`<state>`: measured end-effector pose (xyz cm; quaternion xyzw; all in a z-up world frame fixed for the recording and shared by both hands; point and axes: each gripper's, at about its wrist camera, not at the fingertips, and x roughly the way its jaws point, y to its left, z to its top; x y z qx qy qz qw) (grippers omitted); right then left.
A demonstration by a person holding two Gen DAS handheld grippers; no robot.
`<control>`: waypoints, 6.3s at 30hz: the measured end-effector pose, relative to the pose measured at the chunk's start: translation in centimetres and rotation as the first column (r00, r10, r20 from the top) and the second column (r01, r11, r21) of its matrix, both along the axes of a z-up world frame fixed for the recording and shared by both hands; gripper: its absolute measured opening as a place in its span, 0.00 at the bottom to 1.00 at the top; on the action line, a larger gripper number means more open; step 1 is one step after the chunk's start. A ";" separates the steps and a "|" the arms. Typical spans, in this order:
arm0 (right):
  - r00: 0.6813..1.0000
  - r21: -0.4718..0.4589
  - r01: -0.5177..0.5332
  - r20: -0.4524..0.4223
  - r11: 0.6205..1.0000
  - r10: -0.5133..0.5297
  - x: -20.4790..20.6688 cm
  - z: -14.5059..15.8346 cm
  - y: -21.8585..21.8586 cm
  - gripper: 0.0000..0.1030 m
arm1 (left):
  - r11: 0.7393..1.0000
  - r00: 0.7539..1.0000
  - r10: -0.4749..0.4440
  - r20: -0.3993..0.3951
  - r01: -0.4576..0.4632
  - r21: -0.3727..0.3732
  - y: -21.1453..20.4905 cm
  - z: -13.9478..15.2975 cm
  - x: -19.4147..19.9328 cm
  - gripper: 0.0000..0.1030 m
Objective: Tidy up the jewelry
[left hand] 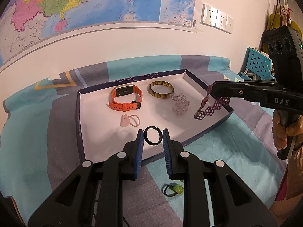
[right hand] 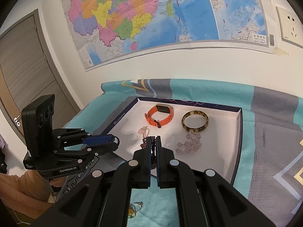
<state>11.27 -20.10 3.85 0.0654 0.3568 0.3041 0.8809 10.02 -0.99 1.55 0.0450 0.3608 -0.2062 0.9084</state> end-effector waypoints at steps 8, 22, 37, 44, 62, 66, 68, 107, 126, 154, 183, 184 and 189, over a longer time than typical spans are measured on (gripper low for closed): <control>1.000 0.005 0.005 -0.016 1.000 -0.005 0.5 -0.5 -0.1 0.03 | 1.000 1.000 0.003 -0.002 -0.003 0.003 -0.2 -0.1 0.6 0.20; 0.999 0.010 0.014 -0.046 1.000 -0.013 1.4 -1.5 0.0 0.03 | 1.000 1.000 0.021 -0.020 -0.021 0.015 -0.4 -0.8 1.9 0.20; 0.998 0.028 0.024 -0.067 0.999 -0.022 2.2 -2.1 -0.1 0.03 | 0.999 0.998 0.042 -0.044 -0.040 0.027 -0.3 -1.5 2.9 0.20; 0.996 0.033 0.036 -0.079 0.999 -0.034 2.9 -2.5 -0.2 0.03 | 0.998 0.997 0.055 -0.057 -0.053 0.040 -0.4 -2.0 3.5 0.20; 0.989 0.021 0.071 -0.129 0.997 -0.067 4.8 -4.5 -0.1 0.03 | 0.996 0.994 0.063 -0.093 -0.056 0.074 -1.0 -3.2 4.8 0.20; 0.988 0.020 0.074 -0.139 0.997 -0.071 5.1 -4.8 -0.2 0.03 | 0.995 0.993 0.067 -0.100 -0.059 0.080 -1.0 -3.4 5.1 0.20; 0.986 0.017 0.079 -0.146 0.997 -0.076 5.3 -5.1 -0.3 0.03 | 0.995 0.992 0.069 -0.105 -0.060 0.081 -1.0 -3.5 5.2 0.20; 0.995 -0.051 0.064 -0.068 0.997 -0.067 3.0 -3.5 0.6 0.17 | 0.990 0.994 0.068 -0.081 -0.057 0.127 -1.9 -3.8 5.4 0.34; 0.993 -0.149 -0.083 -0.091 0.985 0.070 -5.5 -5.5 2.7 0.38 | 0.997 0.998 0.057 0.028 -0.058 0.058 1.4 -0.5 -2.5 0.41; 0.989 -0.129 -0.080 -0.133 0.988 0.063 -9.1 -7.0 3.6 0.32 | 0.990 0.994 -0.071 -0.077 0.080 0.119 -1.4 -4.8 -5.3 0.45; 0.991 -0.110 -0.059 -0.126 0.992 0.045 -10.0 -6.6 3.4 0.12 | 0.996 0.992 -0.056 -0.117 0.063 0.058 -0.5 -4.9 -7.2 0.26; 0.991 -0.103 -0.060 -0.127 0.993 0.047 -10.0 -6.5 3.3 0.10 | 0.997 0.992 -0.054 -0.116 0.061 0.055 -0.4 -4.8 -7.3 0.26; 0.991 -0.097 -0.059 -0.126 0.994 0.046 -10.0 -6.4 3.5 0.09 | 0.997 0.993 -0.052 -0.106 0.057 0.046 -0.3 -4.4 -7.5 0.26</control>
